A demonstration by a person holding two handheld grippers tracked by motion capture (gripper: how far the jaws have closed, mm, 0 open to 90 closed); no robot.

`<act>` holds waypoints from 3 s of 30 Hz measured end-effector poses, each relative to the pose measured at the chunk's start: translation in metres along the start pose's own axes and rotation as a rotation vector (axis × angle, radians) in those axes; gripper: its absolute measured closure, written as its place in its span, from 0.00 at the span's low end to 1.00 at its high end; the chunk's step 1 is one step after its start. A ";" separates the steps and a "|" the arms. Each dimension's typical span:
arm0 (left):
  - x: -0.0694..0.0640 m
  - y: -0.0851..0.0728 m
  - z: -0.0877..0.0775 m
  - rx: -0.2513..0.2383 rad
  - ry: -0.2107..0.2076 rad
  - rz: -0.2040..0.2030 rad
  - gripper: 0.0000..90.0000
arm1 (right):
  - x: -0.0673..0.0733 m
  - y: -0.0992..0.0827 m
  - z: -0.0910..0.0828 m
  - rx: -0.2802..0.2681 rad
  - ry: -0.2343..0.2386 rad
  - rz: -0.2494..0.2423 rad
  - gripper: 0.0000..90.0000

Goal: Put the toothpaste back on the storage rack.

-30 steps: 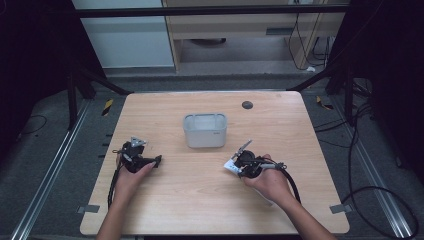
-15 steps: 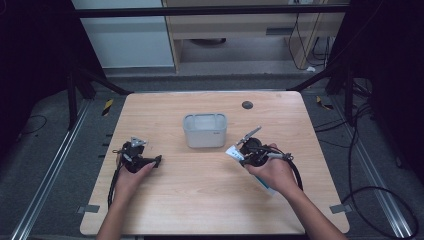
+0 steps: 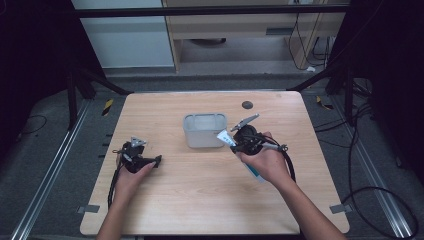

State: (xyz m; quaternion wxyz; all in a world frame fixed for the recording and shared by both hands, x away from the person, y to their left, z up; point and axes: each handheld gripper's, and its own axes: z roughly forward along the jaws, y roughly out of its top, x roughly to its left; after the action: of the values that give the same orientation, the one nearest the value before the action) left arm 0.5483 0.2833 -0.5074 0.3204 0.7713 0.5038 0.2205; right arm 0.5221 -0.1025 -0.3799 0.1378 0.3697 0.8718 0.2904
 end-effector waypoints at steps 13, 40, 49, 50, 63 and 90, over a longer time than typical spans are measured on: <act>0.000 0.000 0.000 0.000 0.001 0.000 0.01 | 0.009 0.029 -0.002 -0.096 -0.008 0.021 0.88; 0.000 0.000 0.000 -0.003 0.002 -0.002 0.01 | 0.020 0.098 -0.009 -0.267 -0.017 0.047 0.88; 0.000 0.000 0.000 -0.002 0.002 -0.002 0.01 | 0.014 0.118 -0.016 -0.331 -0.045 0.075 0.88; 0.000 0.000 0.000 -0.002 0.003 -0.002 0.01 | 0.013 0.120 -0.016 -0.334 -0.049 0.077 0.88; -0.001 0.000 0.000 -0.003 0.005 -0.006 0.01 | 0.009 0.128 -0.020 -0.377 -0.077 0.097 0.88; -0.002 0.001 0.000 0.005 0.014 -0.011 0.01 | 0.008 0.147 -0.009 -0.492 -0.147 0.110 0.88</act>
State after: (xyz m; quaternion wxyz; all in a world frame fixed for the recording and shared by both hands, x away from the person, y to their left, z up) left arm 0.5478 0.2813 -0.5071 0.3163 0.7678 0.5107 0.2229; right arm 0.5954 -0.0182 -0.2829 0.2706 0.3918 0.7412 0.4731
